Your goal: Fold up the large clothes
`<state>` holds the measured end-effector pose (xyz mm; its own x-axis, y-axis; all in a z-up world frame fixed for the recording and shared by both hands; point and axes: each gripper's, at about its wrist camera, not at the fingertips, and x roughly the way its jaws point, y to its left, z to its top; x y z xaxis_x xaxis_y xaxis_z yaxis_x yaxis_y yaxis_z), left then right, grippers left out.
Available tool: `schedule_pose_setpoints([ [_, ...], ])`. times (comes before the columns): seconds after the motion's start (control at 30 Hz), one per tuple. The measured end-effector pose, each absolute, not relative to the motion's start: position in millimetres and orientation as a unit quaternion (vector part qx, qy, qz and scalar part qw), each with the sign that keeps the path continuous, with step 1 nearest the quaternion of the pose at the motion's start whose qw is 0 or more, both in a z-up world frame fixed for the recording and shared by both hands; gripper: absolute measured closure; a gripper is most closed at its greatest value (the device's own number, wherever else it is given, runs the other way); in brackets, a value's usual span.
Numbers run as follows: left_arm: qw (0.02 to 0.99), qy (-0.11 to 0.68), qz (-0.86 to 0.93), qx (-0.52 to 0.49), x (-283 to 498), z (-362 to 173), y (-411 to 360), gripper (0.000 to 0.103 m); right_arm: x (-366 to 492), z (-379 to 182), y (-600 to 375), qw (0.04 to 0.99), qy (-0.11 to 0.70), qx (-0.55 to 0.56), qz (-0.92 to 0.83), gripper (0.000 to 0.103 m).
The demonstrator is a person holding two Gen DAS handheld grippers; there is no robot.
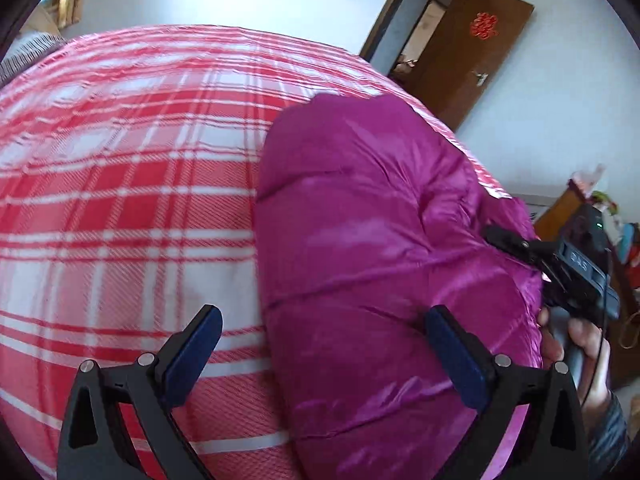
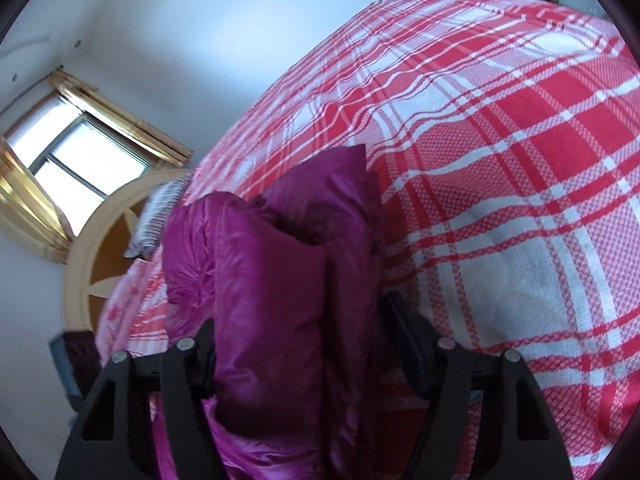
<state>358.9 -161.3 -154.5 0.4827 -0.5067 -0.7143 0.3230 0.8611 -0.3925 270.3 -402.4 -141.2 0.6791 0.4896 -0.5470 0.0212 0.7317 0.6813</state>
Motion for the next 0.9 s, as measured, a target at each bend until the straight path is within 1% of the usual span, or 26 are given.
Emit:
schedule_pose_setpoints([
  [0.1, 0.845, 0.448, -0.262, -0.132, 364.6, -164.2, -164.7, 0.001, 276.3, -144.4, -398.7, 0.856, 0.378, 0.325, 0.135, 0.039],
  [0.17, 0.848, 0.440, -0.267, -0.126, 365.1, -163.9, -168.4, 0.001, 277.0, -145.0, -397.3, 0.855, 0.381, 0.323, 0.137, 0.043],
  [0.2, 0.849, 0.436, -0.271, -0.121, 364.6, -163.7, -171.5, 0.001, 278.3, -146.2, -397.4, 0.850, 0.382, 0.331, 0.145, 0.047],
  [0.23, 0.849, 0.435, -0.275, -0.118, 364.2, -163.6, -173.9, 0.004, 280.5, -147.8, -398.8, 0.846, 0.383, 0.339, 0.152, 0.053],
  [0.27, 0.848, 0.432, -0.284, -0.119, 363.3, -163.2, -174.6, 0.013, 281.7, -149.3, -399.1, 0.840, 0.385, 0.348, 0.159, 0.056],
  [0.3, 0.843, 0.431, -0.296, -0.122, 361.9, -162.1, -176.1, 0.026, 280.9, -150.3, -399.9, 0.833, 0.386, 0.358, 0.169, 0.064],
  [0.33, 0.848, 0.426, -0.293, -0.114, 359.7, -159.7, -176.8, 0.031, 280.2, -150.8, -400.4, 0.828, 0.384, 0.368, 0.177, 0.070],
  [0.37, 0.852, 0.421, -0.292, -0.106, 357.6, -157.4, -177.9, 0.034, 279.1, -150.1, -399.2, 0.827, 0.381, 0.373, 0.177, 0.072],
  [0.4, 0.857, 0.414, -0.292, -0.095, 355.1, -154.4, -179.6, 0.044, 277.4, -148.4, -398.3, 0.829, 0.379, 0.373, 0.175, 0.075],
  [0.43, 0.862, 0.408, -0.291, -0.083, 353.5, -151.3, -181.2, 0.050, 274.6, -145.1, -395.7, 0.832, 0.373, 0.371, 0.175, 0.077],
  [0.47, 0.864, 0.405, -0.289, -0.075, 351.3, -147.4, -181.4, 0.054, 273.7, -143.0, -394.5, 0.835, 0.368, 0.369, 0.176, 0.077],
  [0.5, 0.865, 0.401, -0.290, -0.078, 349.2, -142.4, -178.8, 0.061, 269.9, -137.9, -391.2, 0.840, 0.362, 0.365, 0.176, 0.078],
  [0.53, 0.866, 0.398, -0.292, -0.083, 347.8, -139.4, -175.0, 0.065, 267.0, -133.3, -388.6, 0.843, 0.357, 0.363, 0.177, 0.079],
  [0.63, 0.871, 0.386, -0.293, -0.082, 339.3, -124.2, -168.3, 0.069, 262.3, -120.7, -380.2, 0.847, 0.342, 0.362, 0.187, 0.080],
  [0.9, 0.899, 0.350, -0.257, -0.059, 317.6, -93.8, -134.7, 0.071, 270.7, -104.4, -341.7, 0.847, 0.327, 0.358, 0.217, 0.080],
])
